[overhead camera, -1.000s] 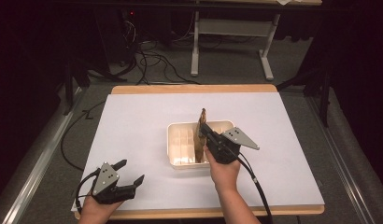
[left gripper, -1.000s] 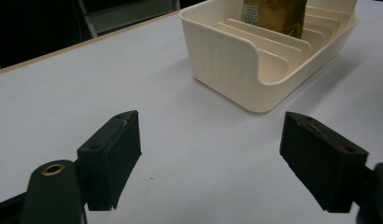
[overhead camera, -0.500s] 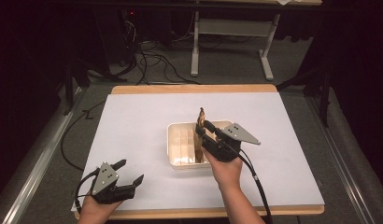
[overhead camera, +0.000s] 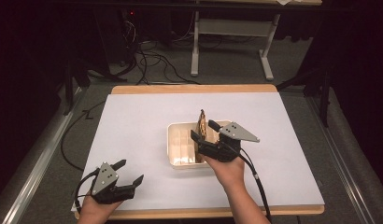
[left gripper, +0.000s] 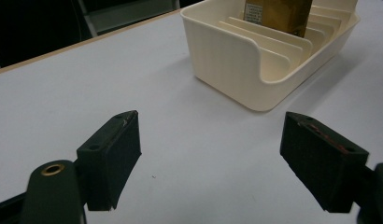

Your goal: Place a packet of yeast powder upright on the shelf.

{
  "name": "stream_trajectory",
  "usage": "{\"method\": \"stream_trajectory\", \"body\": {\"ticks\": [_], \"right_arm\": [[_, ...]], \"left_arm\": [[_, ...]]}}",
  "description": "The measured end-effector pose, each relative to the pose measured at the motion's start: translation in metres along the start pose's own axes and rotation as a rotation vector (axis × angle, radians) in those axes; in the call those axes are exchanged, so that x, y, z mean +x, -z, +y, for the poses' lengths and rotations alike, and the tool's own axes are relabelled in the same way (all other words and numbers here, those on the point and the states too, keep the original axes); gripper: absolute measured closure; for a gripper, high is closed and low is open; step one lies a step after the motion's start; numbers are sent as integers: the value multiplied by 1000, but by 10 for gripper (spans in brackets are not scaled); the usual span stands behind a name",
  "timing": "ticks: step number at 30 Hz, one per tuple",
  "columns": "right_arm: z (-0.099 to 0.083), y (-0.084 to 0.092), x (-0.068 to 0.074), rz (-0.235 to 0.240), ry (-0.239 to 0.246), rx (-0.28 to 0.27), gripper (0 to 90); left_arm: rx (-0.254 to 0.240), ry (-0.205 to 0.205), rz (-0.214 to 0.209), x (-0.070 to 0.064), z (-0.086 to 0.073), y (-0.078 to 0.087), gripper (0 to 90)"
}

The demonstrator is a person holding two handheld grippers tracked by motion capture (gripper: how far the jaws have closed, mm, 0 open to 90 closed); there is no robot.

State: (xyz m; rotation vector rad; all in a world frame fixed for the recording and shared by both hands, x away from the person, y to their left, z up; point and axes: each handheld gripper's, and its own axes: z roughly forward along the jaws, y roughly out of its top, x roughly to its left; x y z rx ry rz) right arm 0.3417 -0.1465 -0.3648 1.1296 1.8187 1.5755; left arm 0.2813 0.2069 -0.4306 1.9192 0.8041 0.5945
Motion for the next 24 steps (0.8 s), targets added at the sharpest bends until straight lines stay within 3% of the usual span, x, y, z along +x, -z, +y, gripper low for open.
{"method": "stream_trajectory", "body": {"ticks": [4,9,12,24], "right_arm": [[0,1,-4,0,4,15,160],[-2,7,-7,-2,14,23,151],[-3,13,-8,-12,44,45,150],[-15,61,-35,-13,108,107,156]], "left_arm": [[1,-1,0,0,0,0,205],[4,-2,-1,-1,0,-1,204],[4,-1,-1,-1,0,-1,204],[14,-7,-3,-2,-1,-3,201]]}}
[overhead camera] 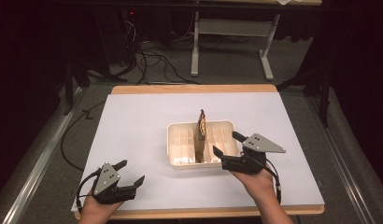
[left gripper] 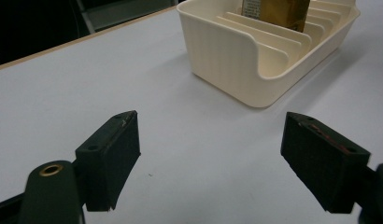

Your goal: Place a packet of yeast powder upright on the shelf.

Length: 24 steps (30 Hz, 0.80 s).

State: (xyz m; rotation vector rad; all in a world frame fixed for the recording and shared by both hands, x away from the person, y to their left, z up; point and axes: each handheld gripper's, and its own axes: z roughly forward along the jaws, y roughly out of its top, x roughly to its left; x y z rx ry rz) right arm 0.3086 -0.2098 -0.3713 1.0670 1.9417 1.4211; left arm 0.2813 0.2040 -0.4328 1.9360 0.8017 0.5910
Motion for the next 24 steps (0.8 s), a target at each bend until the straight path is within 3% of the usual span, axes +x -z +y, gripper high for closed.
{"method": "stream_trajectory", "body": {"ticks": [5,11,14,17,20,24], "right_arm": [[-18,22,-22,-37,-7,32,159],[-45,51,-54,-92,-60,22,160],[-70,65,-66,-132,-73,3,176],[-83,71,-79,-141,-31,100,168],[-88,71,-87,-155,-103,109,179],[-92,63,-85,-133,-115,137,182]], "left_arm": [[2,0,1,-1,0,-1,201],[12,-8,-2,-3,-1,-3,201],[12,-10,-4,-4,0,-4,201],[13,-18,-8,-5,0,-5,202],[20,-21,-12,-7,0,-7,201],[21,-23,-12,-8,0,-7,201]]}}
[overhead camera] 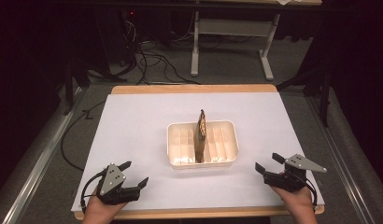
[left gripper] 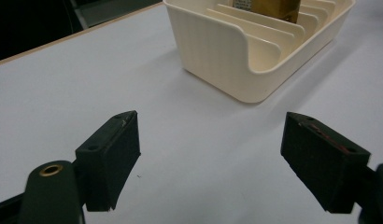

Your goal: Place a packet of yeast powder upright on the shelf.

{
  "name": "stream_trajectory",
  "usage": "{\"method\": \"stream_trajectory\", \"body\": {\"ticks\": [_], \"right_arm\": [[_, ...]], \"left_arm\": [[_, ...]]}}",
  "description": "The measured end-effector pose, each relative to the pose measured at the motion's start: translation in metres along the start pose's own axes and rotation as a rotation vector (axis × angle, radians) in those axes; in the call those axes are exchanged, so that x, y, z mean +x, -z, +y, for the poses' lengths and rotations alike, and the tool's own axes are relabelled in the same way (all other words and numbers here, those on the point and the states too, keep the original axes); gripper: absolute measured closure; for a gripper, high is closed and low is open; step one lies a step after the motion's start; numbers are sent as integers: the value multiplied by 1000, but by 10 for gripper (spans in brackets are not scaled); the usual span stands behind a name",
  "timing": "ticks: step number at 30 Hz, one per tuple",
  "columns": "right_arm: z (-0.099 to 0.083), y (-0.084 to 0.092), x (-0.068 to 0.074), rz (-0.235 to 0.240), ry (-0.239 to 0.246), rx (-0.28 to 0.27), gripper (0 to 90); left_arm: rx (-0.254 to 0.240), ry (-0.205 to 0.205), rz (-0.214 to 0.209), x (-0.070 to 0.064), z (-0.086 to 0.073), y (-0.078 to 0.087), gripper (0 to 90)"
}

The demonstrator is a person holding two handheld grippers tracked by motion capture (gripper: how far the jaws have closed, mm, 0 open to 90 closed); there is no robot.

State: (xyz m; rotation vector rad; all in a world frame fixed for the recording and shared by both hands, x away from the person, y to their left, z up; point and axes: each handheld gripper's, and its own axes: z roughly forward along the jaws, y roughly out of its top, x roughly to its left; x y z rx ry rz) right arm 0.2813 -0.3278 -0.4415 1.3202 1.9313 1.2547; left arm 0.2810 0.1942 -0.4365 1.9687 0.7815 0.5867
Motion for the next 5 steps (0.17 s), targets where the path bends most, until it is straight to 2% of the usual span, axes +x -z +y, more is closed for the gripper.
{"method": "stream_trajectory", "body": {"ticks": [3,5], "right_arm": [[0,-1,4,-7,21,7,184],[1,1,3,-13,11,-3,186]], "left_arm": [[-4,3,1,1,0,1,201],[-6,3,2,2,0,2,201]]}}
